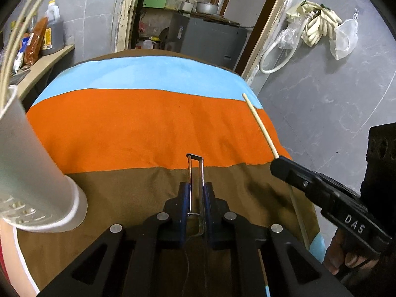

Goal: Organize utensils
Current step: 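Lift both held items and carry them over the white caddy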

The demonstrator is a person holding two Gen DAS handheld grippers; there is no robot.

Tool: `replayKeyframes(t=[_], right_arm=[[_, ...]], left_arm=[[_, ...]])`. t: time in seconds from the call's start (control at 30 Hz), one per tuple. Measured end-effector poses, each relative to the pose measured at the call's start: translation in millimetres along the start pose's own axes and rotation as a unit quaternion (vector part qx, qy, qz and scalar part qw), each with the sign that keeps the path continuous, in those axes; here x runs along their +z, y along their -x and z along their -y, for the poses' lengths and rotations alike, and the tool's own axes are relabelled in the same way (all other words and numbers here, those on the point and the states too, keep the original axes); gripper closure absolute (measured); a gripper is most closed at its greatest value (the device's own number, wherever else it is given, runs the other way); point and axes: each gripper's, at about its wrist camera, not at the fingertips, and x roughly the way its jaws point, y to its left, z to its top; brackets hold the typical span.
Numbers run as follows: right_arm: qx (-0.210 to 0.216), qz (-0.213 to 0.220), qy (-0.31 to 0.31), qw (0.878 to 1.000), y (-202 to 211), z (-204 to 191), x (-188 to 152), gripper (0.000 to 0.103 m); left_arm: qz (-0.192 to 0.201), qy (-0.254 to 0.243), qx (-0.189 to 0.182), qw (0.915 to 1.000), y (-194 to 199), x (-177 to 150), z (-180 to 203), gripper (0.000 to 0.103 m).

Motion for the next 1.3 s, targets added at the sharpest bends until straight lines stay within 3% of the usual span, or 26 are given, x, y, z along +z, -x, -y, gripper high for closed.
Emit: replayKeyframes(t=[0.27, 0.83, 1.13, 1.3], right_arm=[[0.043, 0.070, -0.042, 0.996, 6, -9, 12, 0.099], [0.076, 0.149, -0.014, 0.986, 13, -69, 46, 0.099], [0.103, 0.183, 0.002, 0.978, 0, -130, 68, 0.099], [0.123, 0.213, -0.009, 0.969, -14, -165, 77, 0.099]], left_arm=[[0.068, 0.018, -0.007, 0.9975, 36, 1, -10, 0.091], [0.169, 0.028, -0.010, 0.9851, 119, 27, -38, 0.091], [0.222, 0.049, 0.001, 0.9739, 180, 47, -85, 0.091], [0.256, 0.065, 0.034, 0.9639, 208, 59, -129, 0.091]])
